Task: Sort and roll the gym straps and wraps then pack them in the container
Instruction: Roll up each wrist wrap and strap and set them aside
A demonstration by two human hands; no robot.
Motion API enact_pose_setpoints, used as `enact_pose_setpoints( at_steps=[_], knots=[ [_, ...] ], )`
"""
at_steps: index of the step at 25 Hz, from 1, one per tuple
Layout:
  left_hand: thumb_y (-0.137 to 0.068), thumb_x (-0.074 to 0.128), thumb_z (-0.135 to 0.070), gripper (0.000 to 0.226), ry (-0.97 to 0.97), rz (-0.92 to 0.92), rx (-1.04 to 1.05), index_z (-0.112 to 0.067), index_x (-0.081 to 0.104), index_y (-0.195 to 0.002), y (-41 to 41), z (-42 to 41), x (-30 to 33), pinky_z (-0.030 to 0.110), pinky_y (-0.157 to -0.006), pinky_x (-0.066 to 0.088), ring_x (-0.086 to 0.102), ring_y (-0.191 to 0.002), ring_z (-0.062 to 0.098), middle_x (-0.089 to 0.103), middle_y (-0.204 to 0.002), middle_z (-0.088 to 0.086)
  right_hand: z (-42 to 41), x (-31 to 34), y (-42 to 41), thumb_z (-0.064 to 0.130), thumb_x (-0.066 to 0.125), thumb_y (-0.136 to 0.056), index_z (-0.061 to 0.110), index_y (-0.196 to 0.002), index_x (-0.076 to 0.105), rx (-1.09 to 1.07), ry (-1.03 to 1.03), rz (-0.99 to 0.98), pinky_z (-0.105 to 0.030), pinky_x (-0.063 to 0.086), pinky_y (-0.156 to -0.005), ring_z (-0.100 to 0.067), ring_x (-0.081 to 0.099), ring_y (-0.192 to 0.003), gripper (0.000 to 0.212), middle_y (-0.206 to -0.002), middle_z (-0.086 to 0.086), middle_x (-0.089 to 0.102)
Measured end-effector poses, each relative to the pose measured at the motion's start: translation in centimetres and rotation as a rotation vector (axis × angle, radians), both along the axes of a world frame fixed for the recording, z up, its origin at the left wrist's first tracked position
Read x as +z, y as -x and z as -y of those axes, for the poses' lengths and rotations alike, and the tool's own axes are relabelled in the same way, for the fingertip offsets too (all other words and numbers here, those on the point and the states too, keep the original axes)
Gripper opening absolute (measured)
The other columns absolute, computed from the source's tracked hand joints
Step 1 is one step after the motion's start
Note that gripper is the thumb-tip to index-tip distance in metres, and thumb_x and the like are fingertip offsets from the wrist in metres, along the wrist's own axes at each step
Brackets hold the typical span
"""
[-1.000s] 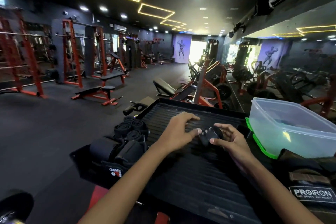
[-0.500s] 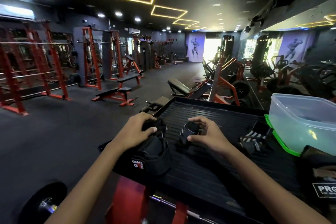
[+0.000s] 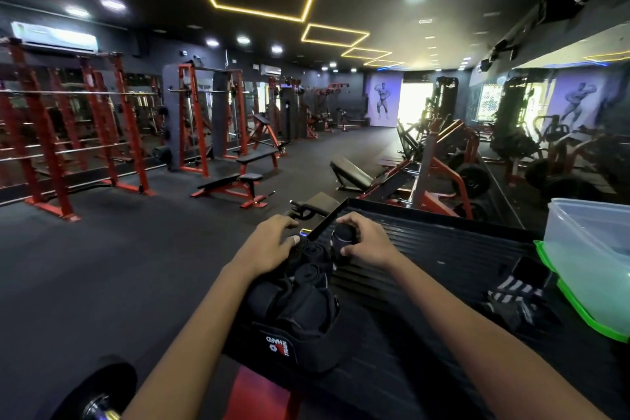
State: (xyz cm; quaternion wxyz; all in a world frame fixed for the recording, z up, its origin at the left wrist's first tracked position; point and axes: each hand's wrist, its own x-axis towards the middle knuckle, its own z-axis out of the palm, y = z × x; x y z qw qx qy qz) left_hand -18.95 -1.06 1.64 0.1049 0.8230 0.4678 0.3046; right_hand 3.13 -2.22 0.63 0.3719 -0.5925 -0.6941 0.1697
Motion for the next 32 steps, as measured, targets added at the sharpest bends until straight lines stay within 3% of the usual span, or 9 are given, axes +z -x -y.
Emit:
enact_pose_setpoints(
  at_steps=[12,17,20,22,27,32],
  knots=[
    [-0.098,0.051,-0.019,0.032,0.000,0.052,-0.007,-0.010,0.055,-0.129,-0.1,-3.2,-2.0,0.020,-0.099,0.033,0.049,-0.124,0.016,0.055,-0.131,0.003,-8.6,-2.5,3.7,0.008,0.077,-0.075,0.006,-0.121,0.058,0.119,0.053,0.088,-0.023,0.040,-0.083,-0.024,0.059,-0.112,0.049,-0.119,-0.012,0.065],
    [-0.099,0.050,-0.018,0.033,0.015,0.049,0.021,-0.010,0.053,-0.131,0.0,-3.3,-2.1,0.024,-0.101,0.035,0.047,-0.126,0.018,0.053,-0.134,0.004,-8.4,-3.0,3.1,0.013,0.078,-0.076,0.011,-0.123,0.055,0.147,0.095,-0.006,-0.020,0.037,-0.075,-0.013,0.056,-0.094,0.052,-0.099,-0.002,0.062],
    [-0.098,0.051,-0.018,0.033,0.013,0.043,0.022,-0.009,0.053,-0.130,-0.1,-3.1,-2.1,0.026,-0.101,0.037,0.048,-0.126,0.018,0.053,-0.133,0.004,-8.4,-2.7,2.6,0.007,0.078,-0.075,0.011,-0.122,0.053,0.148,0.144,-0.049,-0.029,0.046,-0.084,-0.017,0.058,-0.090,0.054,-0.095,-0.003,0.060],
    [-0.098,0.052,-0.018,0.032,0.008,0.042,0.014,-0.009,0.054,-0.129,-0.1,-3.0,-2.0,0.026,-0.101,0.037,0.048,-0.125,0.017,0.054,-0.132,0.003,-7.8,-2.4,2.0,0.001,0.077,-0.075,0.010,-0.123,0.052,0.155,0.177,-0.051,-0.028,0.047,-0.083,-0.017,0.057,-0.087,0.055,-0.098,-0.005,0.058],
    [-0.097,0.054,-0.018,0.032,-0.005,0.048,0.003,-0.009,0.056,-0.128,0.0,-2.8,-1.8,0.027,-0.100,0.039,0.049,-0.125,0.017,0.055,-0.131,0.003,-5.2,-2.1,-1.5,0.010,0.080,-0.074,0.014,-0.120,0.057,0.095,0.182,-0.009,-0.035,0.047,-0.093,-0.022,0.060,-0.100,0.051,-0.107,-0.005,0.059],
    [-0.095,0.057,-0.015,0.031,-0.090,0.058,-0.015,-0.008,0.059,-0.124,-2.0,-1.8,-0.4,0.021,-0.095,0.036,0.053,-0.121,0.021,0.059,-0.127,0.007,-0.9,-1.0,-6.3,0.010,0.079,-0.076,0.011,-0.116,0.059,-0.002,0.167,-0.063,-0.026,0.048,-0.085,-0.018,0.060,-0.098,0.044,-0.108,-0.007,0.061]
  ],
)
